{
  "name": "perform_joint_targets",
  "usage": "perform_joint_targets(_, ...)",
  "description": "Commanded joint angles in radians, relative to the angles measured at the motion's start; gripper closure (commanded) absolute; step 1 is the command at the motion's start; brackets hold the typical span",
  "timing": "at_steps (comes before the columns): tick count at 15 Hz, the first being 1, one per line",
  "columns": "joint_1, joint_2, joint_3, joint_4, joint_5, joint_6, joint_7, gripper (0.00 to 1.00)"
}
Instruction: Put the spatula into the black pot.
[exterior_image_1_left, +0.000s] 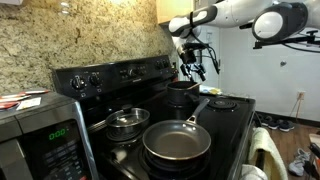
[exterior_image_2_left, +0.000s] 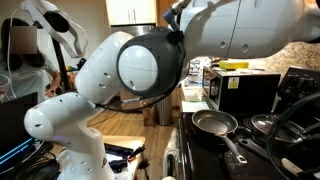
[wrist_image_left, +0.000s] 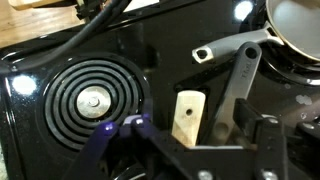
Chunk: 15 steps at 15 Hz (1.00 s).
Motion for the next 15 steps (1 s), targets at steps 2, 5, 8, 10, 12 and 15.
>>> perform_joint_targets(2,-0.004,-0.02,0.025,0.059,0.016,0.009,-0.079,0.0)
perform_joint_targets(5,0.011,-0.06,0.035,0.061,-0.012,0.03,-0.212,0.0)
perform_joint_targets(8,0.031,-0.118,0.029,0.029,-0.042,0.074,-0.342,0.0)
perform_joint_targets(10,0.041,-0.159,0.026,-0.002,-0.047,0.133,-0.401,0.0)
perform_joint_targets(12,0.053,-0.204,0.016,-0.057,-0.033,0.238,-0.36,0.0)
perform_joint_targets(15,0.057,-0.284,0.023,-0.209,0.037,0.366,-0.271,0.0)
